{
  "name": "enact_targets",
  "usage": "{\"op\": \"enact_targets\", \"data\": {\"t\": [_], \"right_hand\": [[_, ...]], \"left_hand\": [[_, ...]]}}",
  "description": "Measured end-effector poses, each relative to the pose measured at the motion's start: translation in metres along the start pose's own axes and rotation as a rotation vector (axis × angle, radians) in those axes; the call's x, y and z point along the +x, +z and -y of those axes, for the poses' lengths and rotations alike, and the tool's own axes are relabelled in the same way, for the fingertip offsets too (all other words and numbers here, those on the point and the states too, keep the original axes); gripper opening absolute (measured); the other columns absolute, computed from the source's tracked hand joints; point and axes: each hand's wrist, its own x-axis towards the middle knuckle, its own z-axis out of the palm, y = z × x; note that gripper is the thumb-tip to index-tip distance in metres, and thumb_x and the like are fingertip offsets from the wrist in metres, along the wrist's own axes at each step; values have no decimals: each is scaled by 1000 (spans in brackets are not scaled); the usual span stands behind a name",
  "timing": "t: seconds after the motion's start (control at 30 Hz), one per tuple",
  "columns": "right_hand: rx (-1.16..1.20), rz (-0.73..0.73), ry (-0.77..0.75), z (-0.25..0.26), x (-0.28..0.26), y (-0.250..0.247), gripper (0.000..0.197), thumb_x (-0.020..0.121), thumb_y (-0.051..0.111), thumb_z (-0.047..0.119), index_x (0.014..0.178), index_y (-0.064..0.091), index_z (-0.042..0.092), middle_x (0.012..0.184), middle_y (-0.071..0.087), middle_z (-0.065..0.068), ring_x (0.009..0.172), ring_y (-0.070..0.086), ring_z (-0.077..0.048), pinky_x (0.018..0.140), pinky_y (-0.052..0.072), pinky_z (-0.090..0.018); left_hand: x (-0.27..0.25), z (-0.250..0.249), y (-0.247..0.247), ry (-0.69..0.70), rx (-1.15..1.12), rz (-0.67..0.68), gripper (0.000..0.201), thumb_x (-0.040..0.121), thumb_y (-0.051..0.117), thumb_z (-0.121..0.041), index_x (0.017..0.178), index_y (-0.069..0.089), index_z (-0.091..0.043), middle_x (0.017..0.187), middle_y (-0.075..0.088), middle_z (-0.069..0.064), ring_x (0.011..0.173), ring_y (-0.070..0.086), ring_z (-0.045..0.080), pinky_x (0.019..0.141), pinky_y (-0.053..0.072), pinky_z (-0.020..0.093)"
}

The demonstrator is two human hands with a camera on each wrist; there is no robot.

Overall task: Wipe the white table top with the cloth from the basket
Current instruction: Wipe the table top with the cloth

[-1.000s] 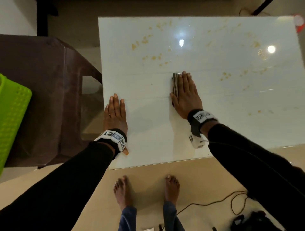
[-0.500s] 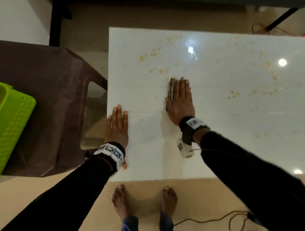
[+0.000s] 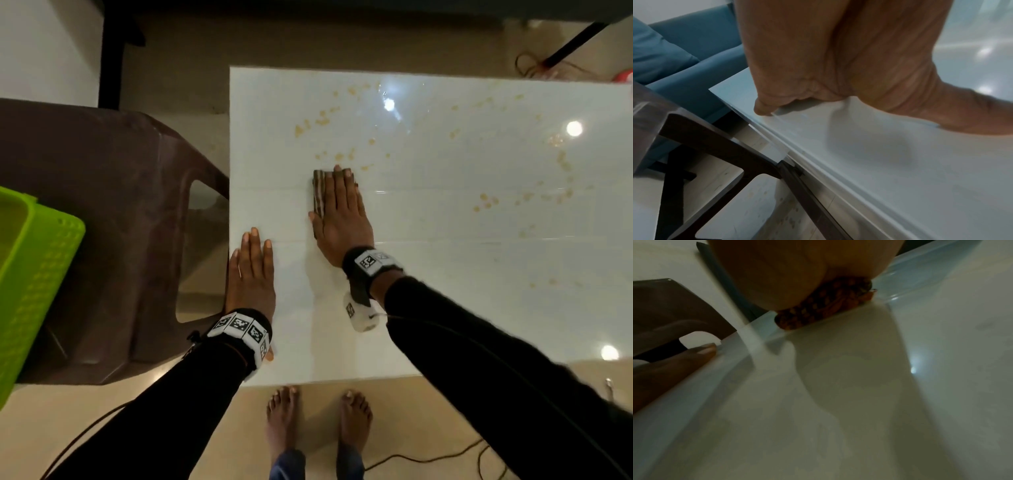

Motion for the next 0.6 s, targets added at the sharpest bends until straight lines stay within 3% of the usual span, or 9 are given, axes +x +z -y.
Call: {"op": "enact_targets", "data": {"t": [0.1, 0.2, 0.27, 0.33, 0.43, 0.53, 0.6], "right_hand": [[-34, 8, -61, -9, -80, 11, 71, 111, 28, 41, 167, 4, 4, 176, -4, -20, 163, -7, -35, 132, 11, -50], [-50, 75, -78, -15, -178, 25, 70, 111, 28, 41, 167, 7, 3, 176, -3, -18, 164, -4, -34, 131, 16, -50], [-47, 104, -83, -18, -201, 27, 71, 110, 26, 43, 167, 8, 3, 176, -2, -17, 164, -2, -33, 131, 13, -47], [-78, 103, -108, -29, -174, 25, 70, 110, 26, 42, 166, 11, 2, 176, 2, -20, 164, 2, -36, 133, 11, -47], [-60, -23, -8, -49, -83, 13, 67, 110, 26, 38, 165, 17, 1, 172, 10, -27, 161, 12, -44, 132, 14, -51], [37, -50, 218, -61, -15, -17, 70, 111, 25, 41, 167, 3, 4, 175, -2, -21, 163, -2, -37, 133, 8, -50], [44, -41, 194, -65, -24, -17, 70, 112, 24, 41, 167, -2, 6, 176, -7, -18, 163, -8, -33, 133, 5, -48]], "left_hand": [[-2, -2, -7, 0, 10, 61, 83, 105, 31, -16, 146, -37, 8, 156, -31, 34, 153, -14, 47, 128, 4, 52], [-2, 0, -7, 2, 11, 61, 72, 103, 18, -9, 143, -40, 10, 152, -35, 37, 153, -11, 47, 127, 8, 52], [-3, 0, -7, -9, -2, 93, 71, 103, 15, -8, 138, -44, 12, 152, -35, 38, 153, -12, 48, 127, 7, 52], [-5, 0, -10, -8, 14, 105, 79, 106, 25, -14, 139, -42, 13, 153, -33, 39, 152, -14, 49, 127, 5, 53], [-7, 3, -16, 15, 44, 120, 115, 99, 59, -32, 140, -38, 15, 154, -30, 41, 150, -18, 52, 125, -2, 55], [-11, 4, -24, 21, 34, 161, 135, 90, 72, -38, 133, -43, 17, 146, -39, 43, 150, -18, 53, 122, -8, 56], [-10, 4, -28, 24, 35, 162, 137, 89, 73, -40, 132, -45, 17, 141, -42, 43, 149, -19, 53, 121, -9, 56]]}}
